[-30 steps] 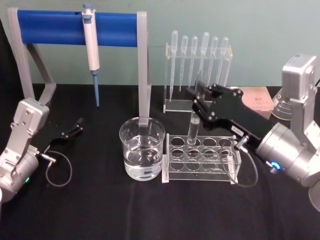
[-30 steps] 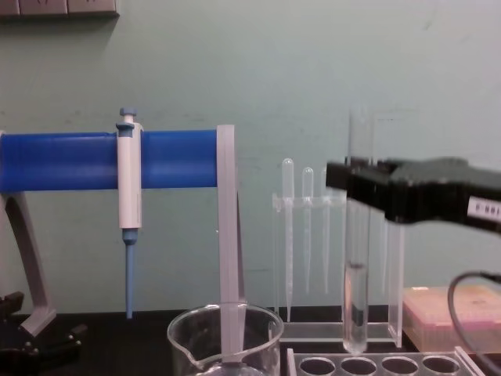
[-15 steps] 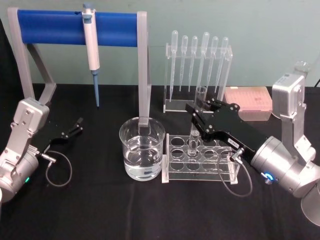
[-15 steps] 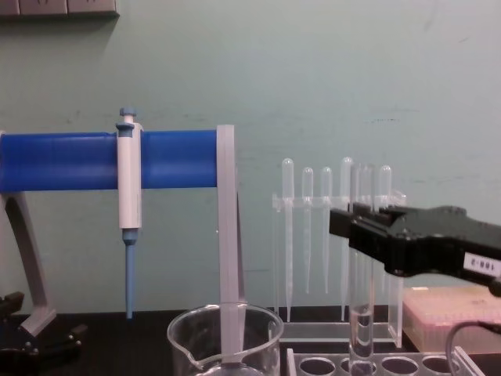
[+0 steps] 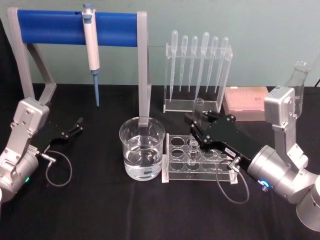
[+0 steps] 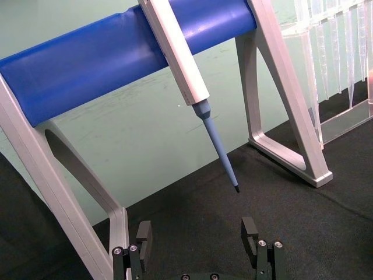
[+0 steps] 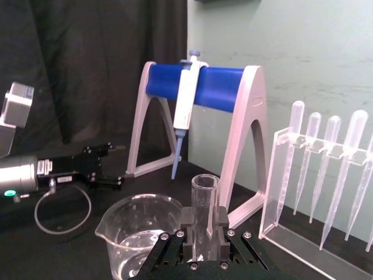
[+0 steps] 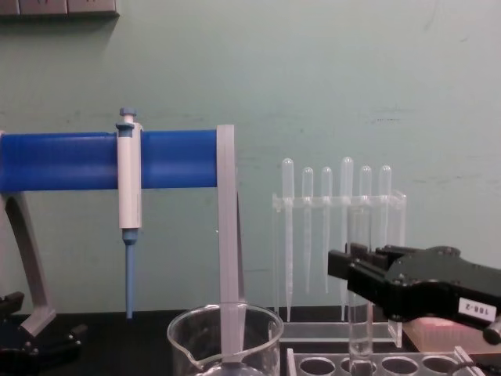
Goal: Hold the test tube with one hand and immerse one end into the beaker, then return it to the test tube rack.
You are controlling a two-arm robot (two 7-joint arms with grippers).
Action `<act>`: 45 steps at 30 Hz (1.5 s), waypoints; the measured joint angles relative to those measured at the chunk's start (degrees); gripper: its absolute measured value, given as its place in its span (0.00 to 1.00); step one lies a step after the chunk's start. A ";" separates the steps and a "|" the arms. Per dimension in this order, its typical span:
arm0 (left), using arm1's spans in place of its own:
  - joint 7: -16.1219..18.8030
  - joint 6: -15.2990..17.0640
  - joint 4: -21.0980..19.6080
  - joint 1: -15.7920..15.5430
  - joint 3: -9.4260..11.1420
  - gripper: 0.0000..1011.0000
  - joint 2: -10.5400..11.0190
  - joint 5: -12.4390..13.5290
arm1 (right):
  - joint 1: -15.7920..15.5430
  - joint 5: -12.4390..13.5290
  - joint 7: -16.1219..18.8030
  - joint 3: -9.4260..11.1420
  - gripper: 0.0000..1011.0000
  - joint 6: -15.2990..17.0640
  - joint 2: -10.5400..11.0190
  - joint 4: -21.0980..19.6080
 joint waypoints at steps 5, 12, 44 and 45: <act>0.00 0.00 0.00 0.00 0.00 0.99 0.00 0.00 | 0.86 -0.98 0.97 -0.88 0.22 0.08 0.27 0.98; 0.00 0.00 0.00 0.00 0.00 0.99 0.00 0.00 | 2.16 -2.11 1.91 -1.85 0.22 0.93 0.55 2.21; 0.00 0.00 0.00 0.00 0.00 0.99 0.00 0.00 | -15.67 0.17 -9.48 12.20 0.99 1.02 4.04 -8.21; 0.00 0.00 0.00 0.00 0.00 0.99 0.00 0.00 | -15.67 0.17 -9.48 12.20 0.99 1.02 4.04 -8.21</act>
